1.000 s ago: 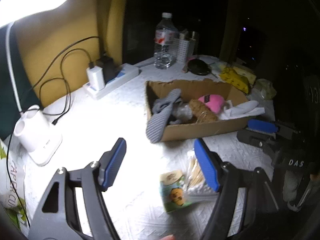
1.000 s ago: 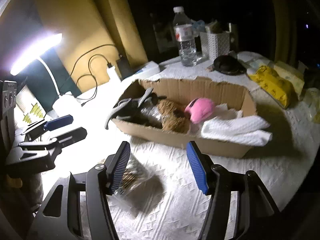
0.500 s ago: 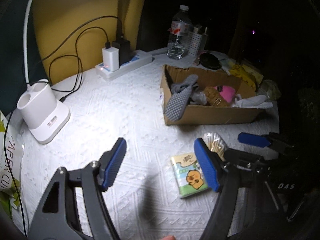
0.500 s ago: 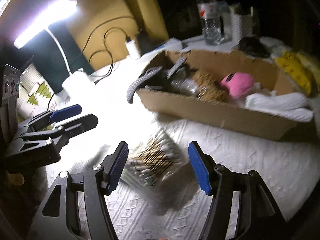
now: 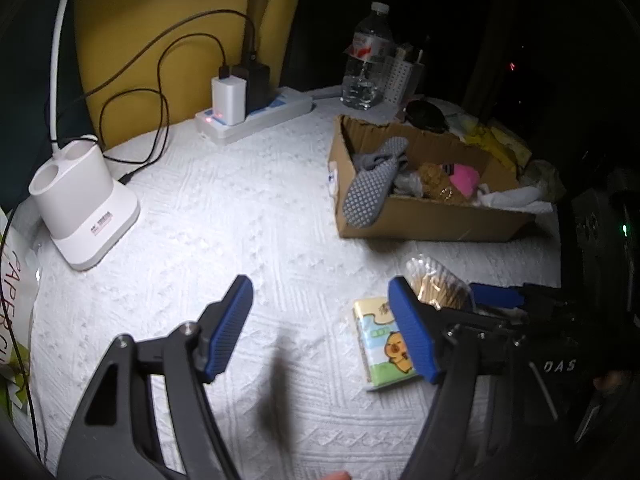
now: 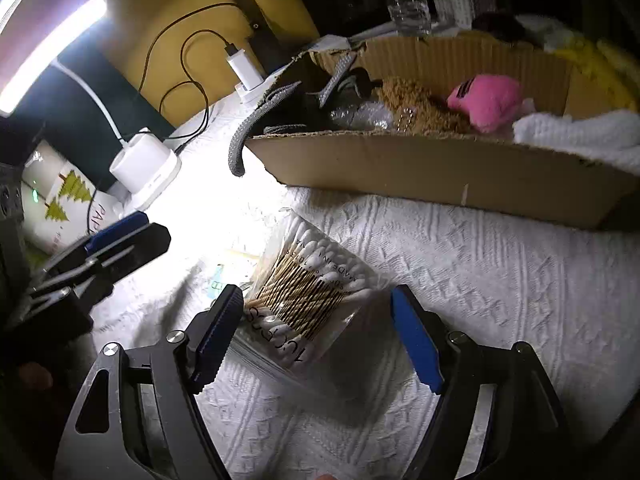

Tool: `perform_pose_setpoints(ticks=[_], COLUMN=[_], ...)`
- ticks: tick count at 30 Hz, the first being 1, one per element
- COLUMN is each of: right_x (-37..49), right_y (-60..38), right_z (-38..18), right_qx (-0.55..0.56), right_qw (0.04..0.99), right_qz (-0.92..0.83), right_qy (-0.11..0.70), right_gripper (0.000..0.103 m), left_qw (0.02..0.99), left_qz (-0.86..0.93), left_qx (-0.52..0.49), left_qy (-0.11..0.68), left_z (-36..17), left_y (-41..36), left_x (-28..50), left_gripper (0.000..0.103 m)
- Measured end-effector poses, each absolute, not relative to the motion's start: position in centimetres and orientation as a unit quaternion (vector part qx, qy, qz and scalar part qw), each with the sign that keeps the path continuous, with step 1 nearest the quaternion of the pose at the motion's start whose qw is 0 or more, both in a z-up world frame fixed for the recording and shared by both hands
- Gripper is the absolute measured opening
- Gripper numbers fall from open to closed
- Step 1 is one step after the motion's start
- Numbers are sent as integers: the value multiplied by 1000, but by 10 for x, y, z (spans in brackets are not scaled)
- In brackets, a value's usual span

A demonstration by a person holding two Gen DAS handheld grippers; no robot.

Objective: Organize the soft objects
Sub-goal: 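Grasp the cotton swab bag with the right gripper while the left grasps the cartoon tissue pack, then carry the swab bag with the right gripper while the left carries the tissue pack over the box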

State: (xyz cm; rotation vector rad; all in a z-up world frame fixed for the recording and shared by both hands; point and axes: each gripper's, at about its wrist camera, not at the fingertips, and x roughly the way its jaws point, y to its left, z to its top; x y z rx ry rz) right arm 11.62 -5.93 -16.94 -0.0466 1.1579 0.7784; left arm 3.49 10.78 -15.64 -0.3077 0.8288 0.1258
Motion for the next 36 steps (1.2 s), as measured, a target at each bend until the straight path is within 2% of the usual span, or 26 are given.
perform_pose_setpoints(ticks=[3, 4, 5, 8, 13, 29, 32, 33, 34, 36], right_x=[120, 120, 119, 116, 113, 126, 129, 130, 131, 132], right_y=[-60, -60, -61, -60, -68, -137, -149, -151, -155, -162], right_z=[-177, -179, -180, -178, -163, -147, -144, -143, -141, -136], right_qx=[-1, 5, 14, 17, -5, 13, 15, 15, 16, 17], right_qw=[749, 744, 740, 738, 763, 805, 809, 810, 812, 817], right_qz=[368, 373, 380, 396, 386, 341, 338, 337, 335, 332], right_qy=[551, 554, 554, 546, 519, 485, 481, 479, 477, 471], right_gripper=[78, 74, 64, 51, 40, 40, 40, 40, 40, 40], left_qw=[902, 902, 902, 901, 900, 875, 875, 874, 872, 873], left_qz=[59, 58, 58, 57, 49, 27, 17, 16, 13, 8], left_qx=[-144, -143, -141, -136, -126, -63, -56, -50, -45, -45], left_qy=[403, 404, 405, 407, 415, 480, 480, 482, 487, 486], left_z=[-158, -158, -159, -159, -161, -199, -201, -201, -202, -202], left_y=[105, 104, 103, 99, 88, 36, 31, 29, 27, 25], left_x=[36, 36, 36, 38, 42, 64, 63, 64, 64, 64], left_gripper=[72, 72, 72, 72, 72, 72, 66, 53, 49, 48])
